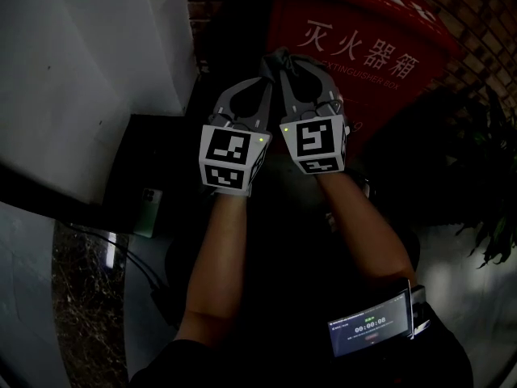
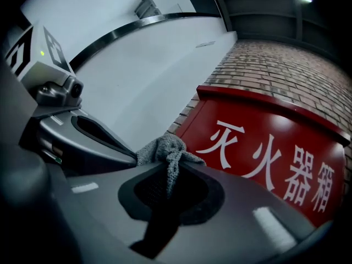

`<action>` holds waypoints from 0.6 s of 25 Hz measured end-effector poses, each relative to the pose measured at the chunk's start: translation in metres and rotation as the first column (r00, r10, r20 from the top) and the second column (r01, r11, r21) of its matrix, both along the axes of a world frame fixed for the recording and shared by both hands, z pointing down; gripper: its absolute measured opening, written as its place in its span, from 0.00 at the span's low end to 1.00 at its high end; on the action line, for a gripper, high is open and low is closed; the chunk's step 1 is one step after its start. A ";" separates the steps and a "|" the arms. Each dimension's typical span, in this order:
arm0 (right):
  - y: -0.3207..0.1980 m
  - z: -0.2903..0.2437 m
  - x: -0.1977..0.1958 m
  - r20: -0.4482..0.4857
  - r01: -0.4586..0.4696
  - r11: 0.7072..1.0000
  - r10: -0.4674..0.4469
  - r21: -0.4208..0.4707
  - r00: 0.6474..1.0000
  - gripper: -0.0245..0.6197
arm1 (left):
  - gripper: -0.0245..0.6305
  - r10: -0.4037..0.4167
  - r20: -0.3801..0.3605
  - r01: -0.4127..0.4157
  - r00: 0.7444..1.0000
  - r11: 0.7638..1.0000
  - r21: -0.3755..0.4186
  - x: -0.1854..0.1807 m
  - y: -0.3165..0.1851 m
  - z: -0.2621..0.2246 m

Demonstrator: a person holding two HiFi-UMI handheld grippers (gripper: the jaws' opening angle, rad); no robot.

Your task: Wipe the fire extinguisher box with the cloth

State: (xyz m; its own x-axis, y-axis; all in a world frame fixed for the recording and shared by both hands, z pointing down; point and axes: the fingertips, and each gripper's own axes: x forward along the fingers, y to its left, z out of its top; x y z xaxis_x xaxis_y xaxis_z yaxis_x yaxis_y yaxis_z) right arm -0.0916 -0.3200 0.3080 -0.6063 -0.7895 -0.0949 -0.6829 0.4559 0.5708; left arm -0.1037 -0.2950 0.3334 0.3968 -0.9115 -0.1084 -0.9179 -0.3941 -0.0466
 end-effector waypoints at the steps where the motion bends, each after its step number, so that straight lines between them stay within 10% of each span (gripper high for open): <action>1: 0.000 0.000 0.004 0.003 -0.002 1.000 0.002 0.003 1.000 0.09 | 0.04 0.007 -0.002 -0.007 1.000 1.000 0.003 0.003 0.000 0.000; 15: -0.014 -0.004 0.151 0.081 -0.198 0.980 0.199 -0.014 0.977 0.09 | 0.04 0.080 0.160 -0.089 0.984 0.995 0.053 0.055 0.005 0.012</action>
